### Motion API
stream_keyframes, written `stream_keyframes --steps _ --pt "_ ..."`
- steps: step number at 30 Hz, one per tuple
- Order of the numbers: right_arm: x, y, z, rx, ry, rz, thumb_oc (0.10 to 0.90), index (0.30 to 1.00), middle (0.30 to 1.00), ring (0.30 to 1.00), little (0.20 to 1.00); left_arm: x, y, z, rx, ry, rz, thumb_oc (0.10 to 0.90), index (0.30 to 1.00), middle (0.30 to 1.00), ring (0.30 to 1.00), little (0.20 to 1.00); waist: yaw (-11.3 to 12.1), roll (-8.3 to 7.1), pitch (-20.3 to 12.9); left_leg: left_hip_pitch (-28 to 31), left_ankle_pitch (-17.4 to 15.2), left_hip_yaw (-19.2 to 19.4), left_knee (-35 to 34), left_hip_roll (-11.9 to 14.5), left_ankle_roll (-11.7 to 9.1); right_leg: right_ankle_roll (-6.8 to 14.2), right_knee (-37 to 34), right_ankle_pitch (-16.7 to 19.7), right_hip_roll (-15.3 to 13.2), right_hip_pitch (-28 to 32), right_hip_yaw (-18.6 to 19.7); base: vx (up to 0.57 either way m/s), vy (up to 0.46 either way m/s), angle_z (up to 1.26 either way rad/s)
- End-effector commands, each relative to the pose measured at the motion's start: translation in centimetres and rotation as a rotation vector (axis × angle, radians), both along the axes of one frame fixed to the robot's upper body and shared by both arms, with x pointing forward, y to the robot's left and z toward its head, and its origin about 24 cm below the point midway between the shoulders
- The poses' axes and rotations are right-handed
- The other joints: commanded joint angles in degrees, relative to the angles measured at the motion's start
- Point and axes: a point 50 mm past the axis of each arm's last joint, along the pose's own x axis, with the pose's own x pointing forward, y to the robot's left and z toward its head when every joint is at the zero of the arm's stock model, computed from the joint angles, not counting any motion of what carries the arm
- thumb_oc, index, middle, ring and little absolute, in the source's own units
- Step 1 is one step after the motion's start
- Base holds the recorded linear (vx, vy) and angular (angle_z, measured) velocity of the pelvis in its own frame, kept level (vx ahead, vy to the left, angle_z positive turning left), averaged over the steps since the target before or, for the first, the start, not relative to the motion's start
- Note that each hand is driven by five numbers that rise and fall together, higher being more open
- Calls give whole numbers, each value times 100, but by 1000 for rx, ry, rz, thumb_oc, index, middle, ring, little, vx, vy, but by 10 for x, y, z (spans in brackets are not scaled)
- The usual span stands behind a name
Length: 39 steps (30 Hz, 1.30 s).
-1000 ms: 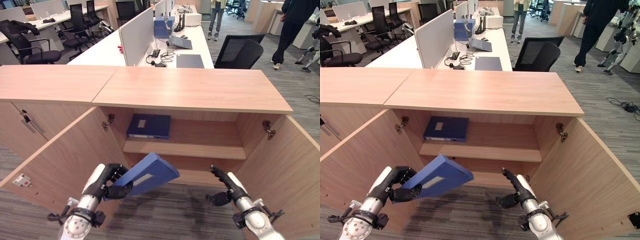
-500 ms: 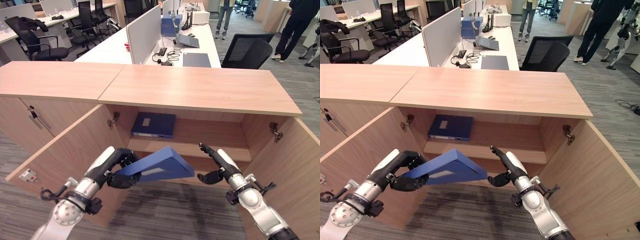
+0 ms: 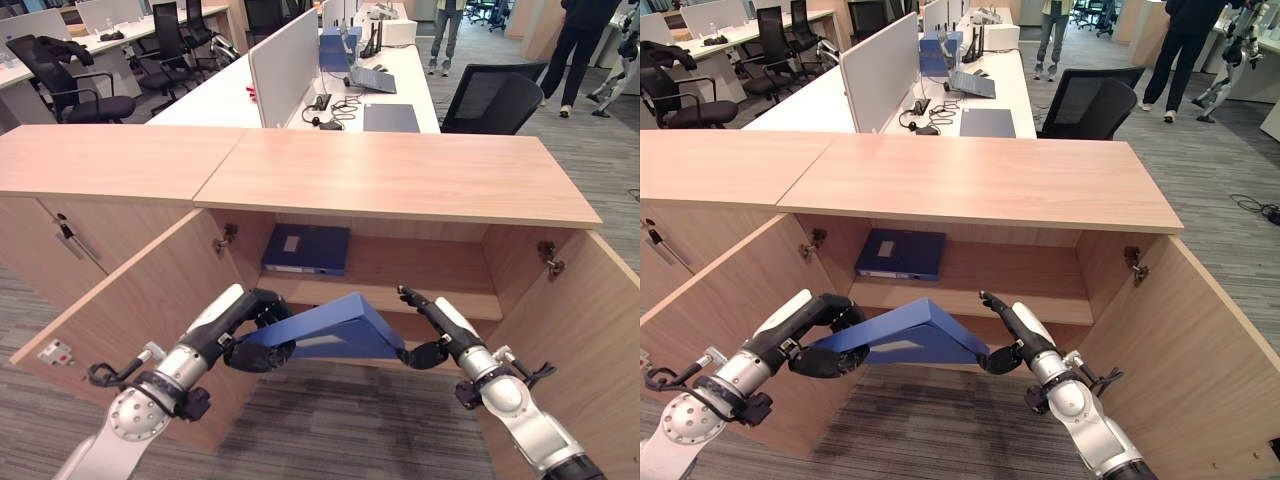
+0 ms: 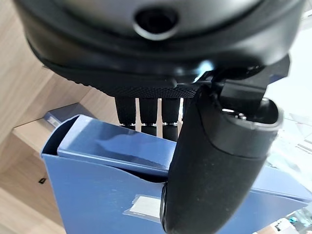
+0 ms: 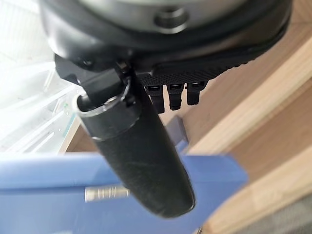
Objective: Put the empty folder in the office cabinet
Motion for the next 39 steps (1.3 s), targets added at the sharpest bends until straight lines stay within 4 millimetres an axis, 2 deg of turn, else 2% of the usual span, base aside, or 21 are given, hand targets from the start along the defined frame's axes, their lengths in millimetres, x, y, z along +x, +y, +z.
stream_keyframes --steps 1,11,15,19,20,21,22,23,24,25,27,28,32,39 --pt "25 47 65 211 -262 214 800 900 900 900 900 16 -26 57 -78 -314 -157 400 300 300 300 300 -22 -218 -325 74 -536 -475 -39 -139 12 205 44 -355 -83 256 -344 0 0 0" --pt "22 47 71 193 -247 301 800 900 900 900 900 21 -18 57 8 -352 -113 400 300 300 300 300 -16 -249 -351 72 -531 -467 -39 -138 -11 213 44 -365 -83 258 -366 0 0 0" --pt "21 35 68 166 -228 268 800 900 900 900 900 23 -12 57 -6 -354 -83 400 300 300 300 300 -25 -253 -366 69 -528 -469 -39 -138 -15 216 44 -364 -87 255 -383 0 0 0" --pt "23 31 61 189 -204 222 800 900 900 900 900 22 -21 63 -97 -347 -140 400 300 300 300 300 -41 -248 -374 64 -526 -479 -39 -134 -10 209 44 -355 -91 252 -379 0 0 0" --pt "24 32 60 201 -199 218 596 594 594 594 594 21 -24 64 -152 -326 -169 400 300 300 300 300 -50 -247 -374 60 -524 -481 -39 -135 -8 209 44 -352 -91 251 -381 0 0 0" --pt "20 27 58 205 -191 197 558 538 538 538 538 19 -25 66 -198 -310 -191 400 300 300 300 300 -74 -238 -371 59 -525 -476 -39 -136 -8 215 44 -350 -89 247 -385 0 0 0" --pt "15 22 54 234 -162 189 431 347 347 347 347 17 -27 68 -257 -285 -217 400 300 300 300 300 -102 -241 -373 57 -529 -470 -39 -134 -9 217 44 -345 -87 240 -378 0 0 0" --pt "12 20 53 291 -147 177 400 300 300 300 300 15 -31 69 -332 -264 -243 400 300 300 300 300 -138 -241 -372 54 -532 -459 -39 -132 -8 219 44 -340 -87 231 -363 0 0 0" --pt "15 46 49 458 -116 211 400 300 300 300 300 18 -41 61 -430 -212 -270 400 300 300 300 300 -124 -219 -371 84 -547 -459 -39 -128 -3 205 44 -343 -87 258 -339 0 0 0" --pt "21 52 34 433 -60 182 400 300 300 300 300 21 -46 59 -451 -204 -272 400 300 300 300 300 -124 -225 -384 55 -522 -465 -39 -134 -6 201 44 -335 -90 235 -355 0 0 0" --pt "22 56 38 450 -75 190 400 300 300 300 300 20 -53 56 -517 -176 -302 400 300 300 300 300 -116 -217 -385 47 -528 -480 -39 -138 -5 197 44 -343 -90 234 -344 -11 5 -6" --pt "23 59 32 513 -60 153 400 300 300 300 300 20 -58 55 -581 -143 -330 400 300 300 300 300 -103 -200 -379 41 -526 -492 -39 -143 -6 195 44 -344 -93 235 -346 -15 5 -3" --pt "15 71 20 456 -1 220 400 300 300 300 300 19 -63 59 -603 -147 -368 400 300 300 300 300 -103 -204 -372 43 -537 -485 -39 -145 -14 198 44 -350 -96 237 -349 0 0 0" --pt "8 72 15 413 41 257 400 300 300 300 300 18 -63 51 -618 -96 -364 400 300 300 300 300 -109 -209 -377 58 -547 -474 -39 -140 -20 207 44 -350 -99 250 -360 0 0 0"
